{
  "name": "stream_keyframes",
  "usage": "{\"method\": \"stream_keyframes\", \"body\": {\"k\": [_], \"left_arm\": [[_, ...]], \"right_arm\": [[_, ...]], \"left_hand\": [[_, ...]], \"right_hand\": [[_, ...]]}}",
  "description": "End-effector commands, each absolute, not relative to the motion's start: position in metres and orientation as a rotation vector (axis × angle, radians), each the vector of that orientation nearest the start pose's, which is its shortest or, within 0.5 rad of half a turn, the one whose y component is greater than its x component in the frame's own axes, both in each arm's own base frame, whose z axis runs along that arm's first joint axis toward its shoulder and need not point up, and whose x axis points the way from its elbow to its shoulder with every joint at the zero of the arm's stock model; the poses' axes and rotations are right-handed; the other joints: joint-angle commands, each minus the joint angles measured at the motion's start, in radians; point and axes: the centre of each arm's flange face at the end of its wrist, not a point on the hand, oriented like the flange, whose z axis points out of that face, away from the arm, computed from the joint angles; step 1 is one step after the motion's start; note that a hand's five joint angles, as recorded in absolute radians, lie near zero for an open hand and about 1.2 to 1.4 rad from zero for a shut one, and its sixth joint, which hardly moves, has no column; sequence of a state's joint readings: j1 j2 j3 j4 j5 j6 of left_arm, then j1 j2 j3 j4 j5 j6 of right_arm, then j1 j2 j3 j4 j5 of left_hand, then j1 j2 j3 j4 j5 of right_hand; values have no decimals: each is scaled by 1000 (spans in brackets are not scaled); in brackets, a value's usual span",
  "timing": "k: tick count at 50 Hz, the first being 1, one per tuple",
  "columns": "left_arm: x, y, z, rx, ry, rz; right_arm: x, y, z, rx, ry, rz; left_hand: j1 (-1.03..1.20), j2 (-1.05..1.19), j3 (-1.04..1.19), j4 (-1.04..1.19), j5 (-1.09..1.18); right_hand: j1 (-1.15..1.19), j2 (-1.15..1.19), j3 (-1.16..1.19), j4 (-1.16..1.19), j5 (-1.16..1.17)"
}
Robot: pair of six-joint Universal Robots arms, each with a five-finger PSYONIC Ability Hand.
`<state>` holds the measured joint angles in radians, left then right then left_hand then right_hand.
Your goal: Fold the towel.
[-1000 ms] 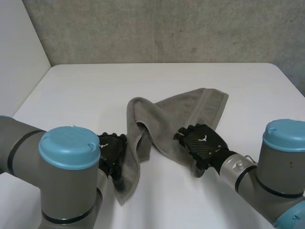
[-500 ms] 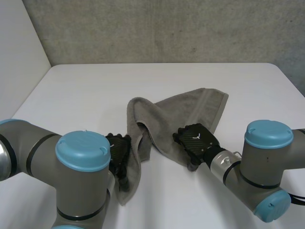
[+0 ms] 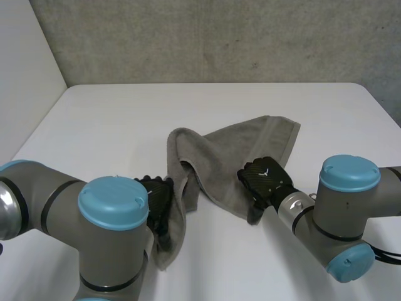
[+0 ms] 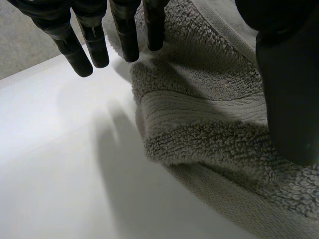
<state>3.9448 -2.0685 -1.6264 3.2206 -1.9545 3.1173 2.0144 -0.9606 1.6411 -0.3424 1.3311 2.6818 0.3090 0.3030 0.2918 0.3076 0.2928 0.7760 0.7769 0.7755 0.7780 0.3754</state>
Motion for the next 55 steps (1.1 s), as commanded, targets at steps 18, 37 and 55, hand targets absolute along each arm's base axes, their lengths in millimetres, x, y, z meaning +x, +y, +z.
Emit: {"method": "stream_keyframes", "body": {"k": [18,37,55], "left_arm": [[-303,-172,138,681,2632,-1740],[-305,-168,136,706,2635,-1732],[-312,-166,132,733,2638,-1727]], "right_arm": [[296,-270,110,-1262,2053,-1756],[298,-274,106,-1266,2054,-1744],[275,-297,147,-1163,2082,-1855]], "left_hand": [[-25,-19,-8,-24,-183],[-37,-31,-20,-35,-195],[-57,-51,-40,-56,-216]], "right_hand": [[8,7,8,6,234],[536,535,537,534,762],[620,619,621,618,846]]}}
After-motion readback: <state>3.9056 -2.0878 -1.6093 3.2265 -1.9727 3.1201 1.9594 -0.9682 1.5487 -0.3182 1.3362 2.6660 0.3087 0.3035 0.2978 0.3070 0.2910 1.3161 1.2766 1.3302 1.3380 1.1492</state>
